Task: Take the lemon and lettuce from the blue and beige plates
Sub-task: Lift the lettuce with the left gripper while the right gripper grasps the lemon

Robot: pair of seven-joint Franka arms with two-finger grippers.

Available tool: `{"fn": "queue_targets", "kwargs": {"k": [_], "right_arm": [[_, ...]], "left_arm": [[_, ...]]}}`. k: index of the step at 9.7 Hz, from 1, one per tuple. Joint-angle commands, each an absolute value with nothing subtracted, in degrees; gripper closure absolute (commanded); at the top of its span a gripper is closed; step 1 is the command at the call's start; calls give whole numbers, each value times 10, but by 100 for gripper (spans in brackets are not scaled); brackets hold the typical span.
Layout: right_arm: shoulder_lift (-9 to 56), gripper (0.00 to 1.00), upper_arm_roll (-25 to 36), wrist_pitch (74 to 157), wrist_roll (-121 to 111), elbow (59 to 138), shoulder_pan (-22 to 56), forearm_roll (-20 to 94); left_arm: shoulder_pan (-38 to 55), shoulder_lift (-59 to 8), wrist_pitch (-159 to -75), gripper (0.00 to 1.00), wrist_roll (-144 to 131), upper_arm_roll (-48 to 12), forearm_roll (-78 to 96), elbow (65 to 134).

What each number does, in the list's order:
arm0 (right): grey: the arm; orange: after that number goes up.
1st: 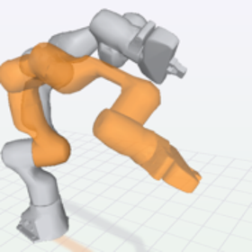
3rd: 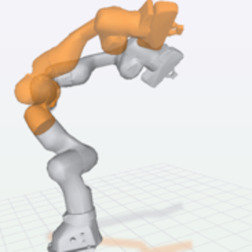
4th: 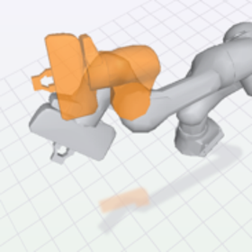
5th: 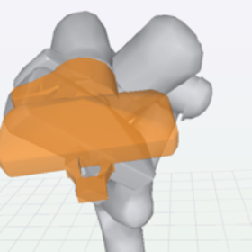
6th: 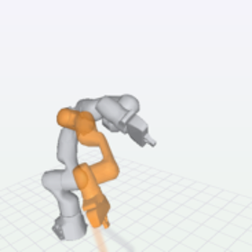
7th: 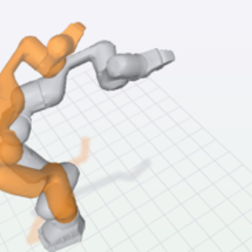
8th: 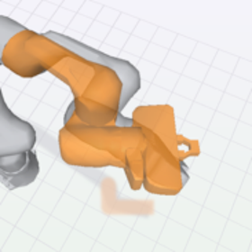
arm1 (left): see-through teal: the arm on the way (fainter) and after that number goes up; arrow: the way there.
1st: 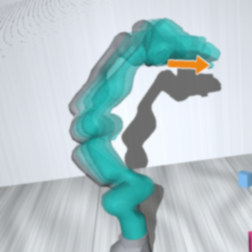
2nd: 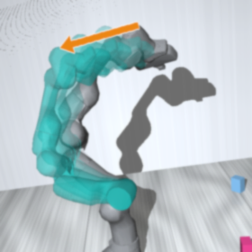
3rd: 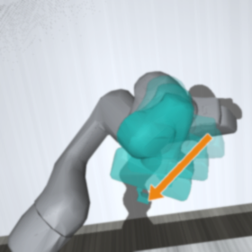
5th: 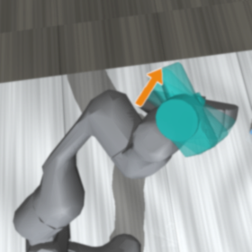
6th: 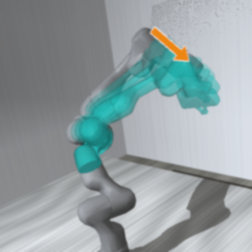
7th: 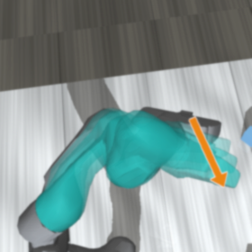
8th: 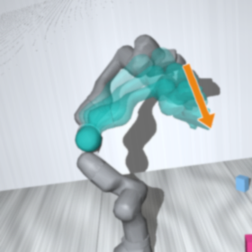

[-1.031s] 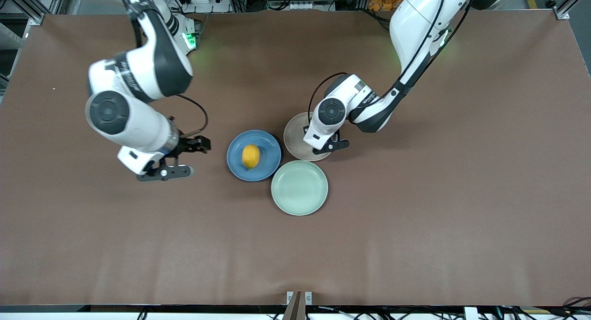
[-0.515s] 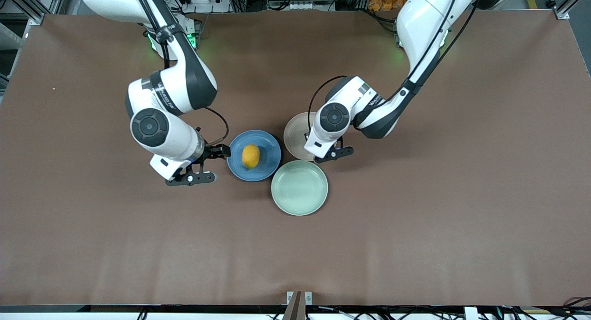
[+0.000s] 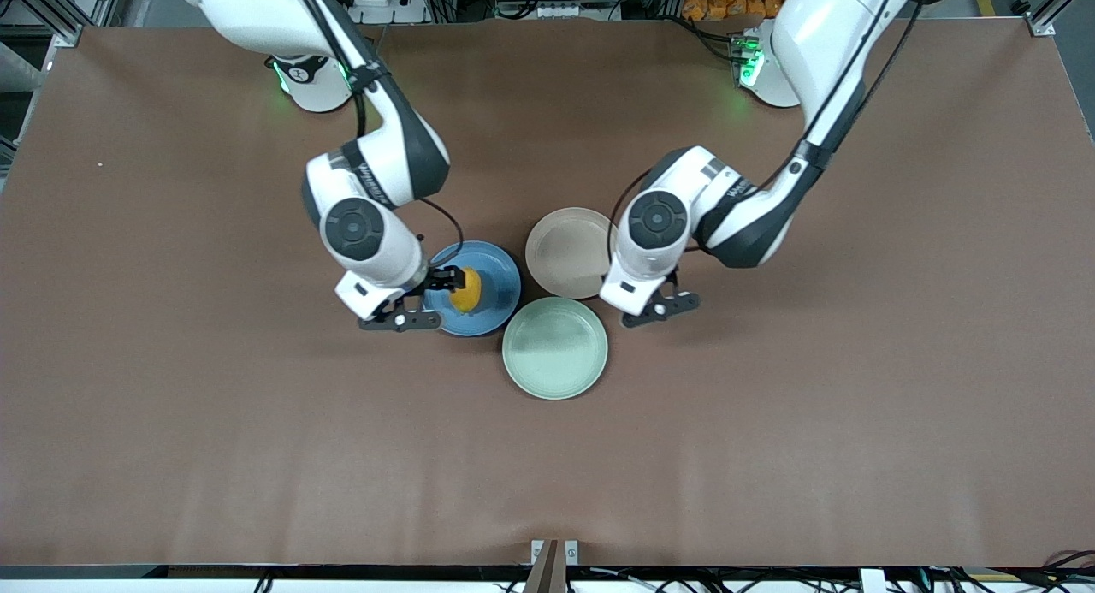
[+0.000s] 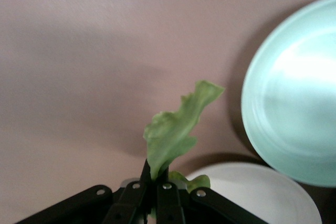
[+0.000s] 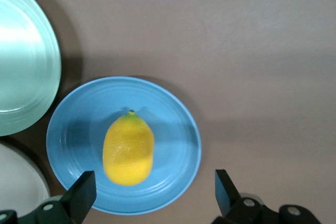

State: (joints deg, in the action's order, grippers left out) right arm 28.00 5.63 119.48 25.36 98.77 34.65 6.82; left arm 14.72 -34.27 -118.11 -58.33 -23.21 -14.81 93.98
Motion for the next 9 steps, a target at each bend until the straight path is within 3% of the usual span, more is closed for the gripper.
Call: {"fn": "queue_targets", "kwargs": {"k": [1,9], "right_arm": [[288,0,61,1243,281,1012,363,77],[323,0,61,1316,315,1040,386,102]], "left_arm": [[106,-352,-1172,100,-531,-224,-170,928],[19,-360,-1172,100,-318,-200,-172,913]]}}
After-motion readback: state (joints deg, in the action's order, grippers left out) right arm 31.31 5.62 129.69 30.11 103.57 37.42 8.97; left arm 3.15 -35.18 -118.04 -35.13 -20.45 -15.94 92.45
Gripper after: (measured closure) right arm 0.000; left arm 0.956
